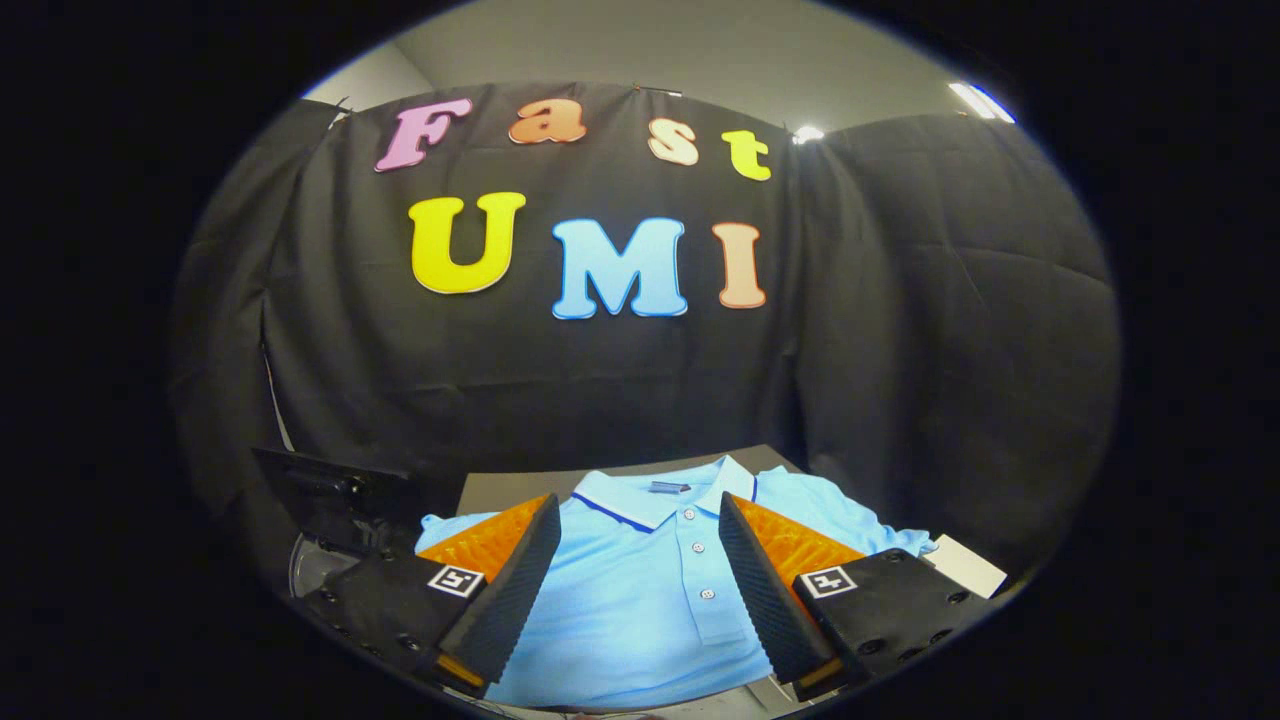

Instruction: Put the clothes into the washing machine and then close the washing machine lid.

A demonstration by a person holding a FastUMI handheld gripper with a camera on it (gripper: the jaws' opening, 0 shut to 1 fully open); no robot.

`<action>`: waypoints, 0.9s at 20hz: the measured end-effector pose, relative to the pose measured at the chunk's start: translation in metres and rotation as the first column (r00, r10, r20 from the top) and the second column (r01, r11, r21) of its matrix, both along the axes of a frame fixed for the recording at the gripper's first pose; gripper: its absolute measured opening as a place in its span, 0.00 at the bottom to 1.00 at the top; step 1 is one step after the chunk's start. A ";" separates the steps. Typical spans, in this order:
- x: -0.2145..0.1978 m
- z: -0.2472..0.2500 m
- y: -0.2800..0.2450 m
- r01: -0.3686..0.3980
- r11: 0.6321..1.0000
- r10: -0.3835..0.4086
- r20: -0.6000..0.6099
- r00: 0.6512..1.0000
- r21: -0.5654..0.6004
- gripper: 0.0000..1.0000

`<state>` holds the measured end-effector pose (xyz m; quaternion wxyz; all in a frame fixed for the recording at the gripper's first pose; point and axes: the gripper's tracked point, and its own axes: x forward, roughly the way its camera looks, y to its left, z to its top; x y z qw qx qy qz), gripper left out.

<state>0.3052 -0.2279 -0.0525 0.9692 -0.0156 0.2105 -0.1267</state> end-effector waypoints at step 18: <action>0.015 -0.079 -0.025 0.145 0.978 -0.076 -0.387 0.919 0.151 0.90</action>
